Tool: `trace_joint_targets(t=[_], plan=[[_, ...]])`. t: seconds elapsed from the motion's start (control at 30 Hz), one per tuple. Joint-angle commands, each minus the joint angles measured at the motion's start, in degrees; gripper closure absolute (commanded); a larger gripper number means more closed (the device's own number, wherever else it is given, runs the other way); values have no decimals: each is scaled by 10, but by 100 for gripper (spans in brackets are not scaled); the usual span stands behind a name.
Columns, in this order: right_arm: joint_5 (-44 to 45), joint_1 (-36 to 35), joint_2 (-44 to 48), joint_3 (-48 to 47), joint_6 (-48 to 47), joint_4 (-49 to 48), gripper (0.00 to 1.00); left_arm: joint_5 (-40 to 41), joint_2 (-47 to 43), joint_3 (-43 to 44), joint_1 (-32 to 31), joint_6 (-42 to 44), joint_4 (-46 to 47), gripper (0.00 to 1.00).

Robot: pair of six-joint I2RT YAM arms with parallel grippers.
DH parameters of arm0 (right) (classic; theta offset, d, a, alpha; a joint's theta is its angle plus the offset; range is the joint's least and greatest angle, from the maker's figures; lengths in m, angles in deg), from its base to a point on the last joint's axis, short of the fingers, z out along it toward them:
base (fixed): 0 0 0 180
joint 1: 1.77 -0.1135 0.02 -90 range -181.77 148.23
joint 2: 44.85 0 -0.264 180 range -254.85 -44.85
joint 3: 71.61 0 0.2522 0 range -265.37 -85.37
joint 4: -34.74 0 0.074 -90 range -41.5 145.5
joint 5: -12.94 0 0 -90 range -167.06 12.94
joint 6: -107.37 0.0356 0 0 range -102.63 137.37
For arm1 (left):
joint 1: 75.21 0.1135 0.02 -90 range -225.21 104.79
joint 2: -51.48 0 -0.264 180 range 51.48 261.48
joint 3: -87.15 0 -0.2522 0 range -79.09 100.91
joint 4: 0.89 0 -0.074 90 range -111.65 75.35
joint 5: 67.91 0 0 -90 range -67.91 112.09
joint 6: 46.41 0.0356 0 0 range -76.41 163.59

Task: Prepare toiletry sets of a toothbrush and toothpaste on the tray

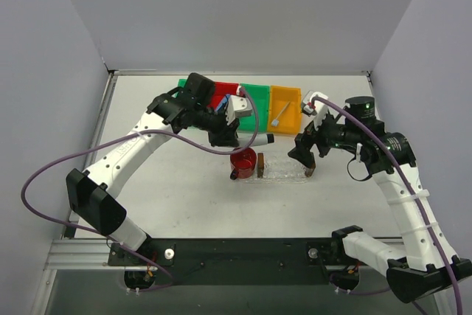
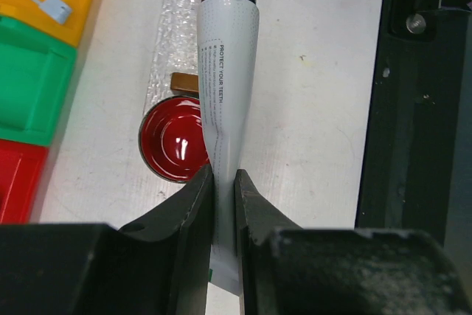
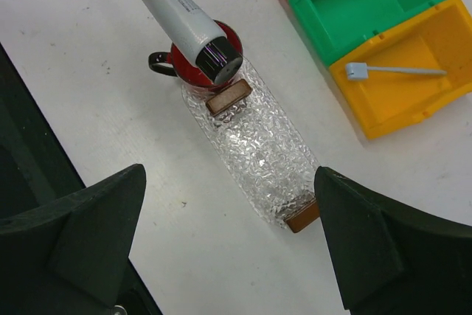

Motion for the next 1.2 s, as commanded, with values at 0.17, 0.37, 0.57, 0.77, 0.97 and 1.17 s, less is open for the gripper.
trace_joint_targets(t=[0.17, 0.37, 0.57, 0.77, 0.97, 1.17], plan=[[-3, -94, -22, -9, -60, 26, 9, -101, -24, 19, -17, 51, -46, 100], [33, -143, -33, -7, -67, 26, 10, -125, -13, 17, -23, 60, -59, 100], [51, -164, -37, 3, -75, 21, 11, -143, -5, 17, -25, 62, -63, 100], [57, -181, -48, 13, -71, 3, 15, -170, 0, 17, -28, 69, -72, 100], [64, -195, -60, 12, -70, -5, 18, -184, 5, 11, -32, 76, -81, 100], [67, -204, -66, 9, -68, -6, 32, -197, 6, 10, -32, 77, -81, 100]])
